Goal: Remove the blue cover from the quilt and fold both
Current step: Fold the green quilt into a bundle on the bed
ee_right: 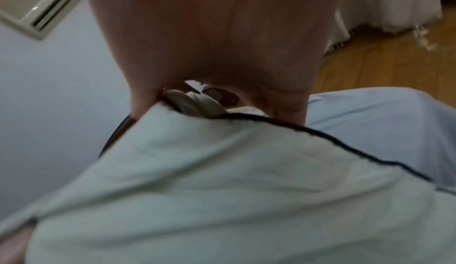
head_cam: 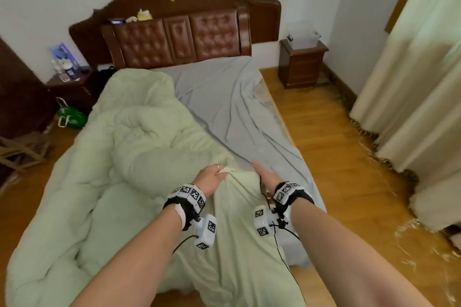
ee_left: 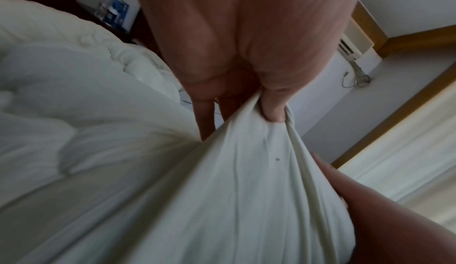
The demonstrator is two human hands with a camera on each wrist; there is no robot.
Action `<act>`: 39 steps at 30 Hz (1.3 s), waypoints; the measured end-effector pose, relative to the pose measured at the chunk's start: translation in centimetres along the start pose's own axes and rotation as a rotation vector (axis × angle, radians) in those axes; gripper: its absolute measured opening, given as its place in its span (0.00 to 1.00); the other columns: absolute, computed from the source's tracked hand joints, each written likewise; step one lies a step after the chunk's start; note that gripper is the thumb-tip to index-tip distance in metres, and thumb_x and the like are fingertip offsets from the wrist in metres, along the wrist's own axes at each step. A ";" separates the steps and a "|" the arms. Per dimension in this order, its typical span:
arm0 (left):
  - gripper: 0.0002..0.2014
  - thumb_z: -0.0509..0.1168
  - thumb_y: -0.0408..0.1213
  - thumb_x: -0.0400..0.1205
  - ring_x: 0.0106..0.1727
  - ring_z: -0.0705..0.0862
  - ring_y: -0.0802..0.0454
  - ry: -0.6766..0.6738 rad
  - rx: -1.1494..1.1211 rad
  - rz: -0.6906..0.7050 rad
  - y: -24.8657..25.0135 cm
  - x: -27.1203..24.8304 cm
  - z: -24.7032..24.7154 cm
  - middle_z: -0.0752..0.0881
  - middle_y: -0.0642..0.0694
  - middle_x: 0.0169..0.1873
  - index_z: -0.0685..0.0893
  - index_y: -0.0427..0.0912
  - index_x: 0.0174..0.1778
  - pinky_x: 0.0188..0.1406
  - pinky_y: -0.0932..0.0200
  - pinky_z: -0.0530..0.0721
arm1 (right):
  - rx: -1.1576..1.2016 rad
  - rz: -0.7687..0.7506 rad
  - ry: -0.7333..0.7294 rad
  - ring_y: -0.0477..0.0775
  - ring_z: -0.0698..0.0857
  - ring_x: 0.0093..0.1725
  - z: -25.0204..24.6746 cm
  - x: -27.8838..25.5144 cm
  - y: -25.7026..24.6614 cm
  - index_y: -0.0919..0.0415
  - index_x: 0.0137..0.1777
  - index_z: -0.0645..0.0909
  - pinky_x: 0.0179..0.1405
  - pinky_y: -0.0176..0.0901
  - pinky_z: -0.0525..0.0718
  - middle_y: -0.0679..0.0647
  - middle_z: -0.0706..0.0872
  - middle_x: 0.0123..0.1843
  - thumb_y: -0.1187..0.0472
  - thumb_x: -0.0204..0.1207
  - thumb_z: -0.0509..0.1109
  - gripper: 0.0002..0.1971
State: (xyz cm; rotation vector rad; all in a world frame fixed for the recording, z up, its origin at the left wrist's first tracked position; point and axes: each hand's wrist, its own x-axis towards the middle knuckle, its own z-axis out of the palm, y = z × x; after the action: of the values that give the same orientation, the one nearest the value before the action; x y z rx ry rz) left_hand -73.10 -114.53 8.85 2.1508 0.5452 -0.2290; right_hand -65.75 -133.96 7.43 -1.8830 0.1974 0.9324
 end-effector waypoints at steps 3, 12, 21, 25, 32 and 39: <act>0.18 0.64 0.39 0.85 0.70 0.79 0.46 0.050 -0.004 -0.012 4.7 1.3 5.7 0.83 0.44 0.66 0.81 0.38 0.70 0.73 0.55 0.73 | -0.094 0.034 -0.141 0.58 0.84 0.43 -7.3 1.8 0.4 0.58 0.45 0.79 0.51 0.48 0.80 0.57 0.83 0.43 0.29 0.70 0.69 0.29; 0.12 0.62 0.40 0.86 0.58 0.84 0.47 0.088 -0.103 -0.021 17.2 5.6 18.6 0.87 0.48 0.54 0.85 0.40 0.60 0.57 0.58 0.78 | -0.029 -0.355 0.063 0.55 0.84 0.43 -24.3 6.3 0.0 0.55 0.66 0.84 0.47 0.44 0.80 0.57 0.88 0.56 0.70 0.75 0.71 0.20; 0.64 0.78 0.66 0.57 0.76 0.64 0.52 0.238 0.150 -0.113 27.9 15.4 27.1 0.60 0.49 0.75 0.51 0.43 0.81 0.74 0.50 0.71 | -0.284 -0.789 -0.145 0.37 0.83 0.31 -37.1 11.0 -5.9 0.43 0.54 0.91 0.30 0.28 0.79 0.46 0.89 0.61 0.74 0.74 0.61 0.26; 0.23 0.66 0.44 0.80 0.61 0.83 0.38 0.363 0.272 -0.181 31.5 21.6 27.3 0.85 0.38 0.60 0.74 0.37 0.68 0.55 0.52 0.80 | -0.321 -0.723 -0.296 0.48 0.88 0.44 -41.2 16.0 -9.5 0.40 0.56 0.90 0.43 0.40 0.86 0.44 0.87 0.63 0.66 0.77 0.57 0.24; 0.16 0.60 0.40 0.75 0.56 0.85 0.39 0.315 0.191 -0.291 34.7 24.6 25.3 0.88 0.39 0.52 0.86 0.39 0.53 0.53 0.53 0.82 | -0.632 -0.604 -0.410 0.54 0.82 0.66 -44.2 25.6 -11.7 0.46 0.86 0.51 0.65 0.44 0.80 0.57 0.82 0.71 0.61 0.75 0.75 0.45; 0.08 0.62 0.30 0.75 0.51 0.85 0.45 0.501 0.014 -0.440 36.2 22.8 22.6 0.88 0.46 0.42 0.86 0.44 0.42 0.47 0.59 0.79 | -0.843 -0.601 -0.464 0.63 0.83 0.64 -39.4 31.6 -13.7 0.59 0.70 0.78 0.55 0.42 0.77 0.60 0.85 0.66 0.49 0.75 0.76 0.27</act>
State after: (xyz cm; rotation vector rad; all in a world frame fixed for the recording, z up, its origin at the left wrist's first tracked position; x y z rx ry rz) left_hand -35.44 -144.55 13.43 2.0771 1.3085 0.0765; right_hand -16.65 -151.72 4.23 -2.1703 -1.1370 1.0623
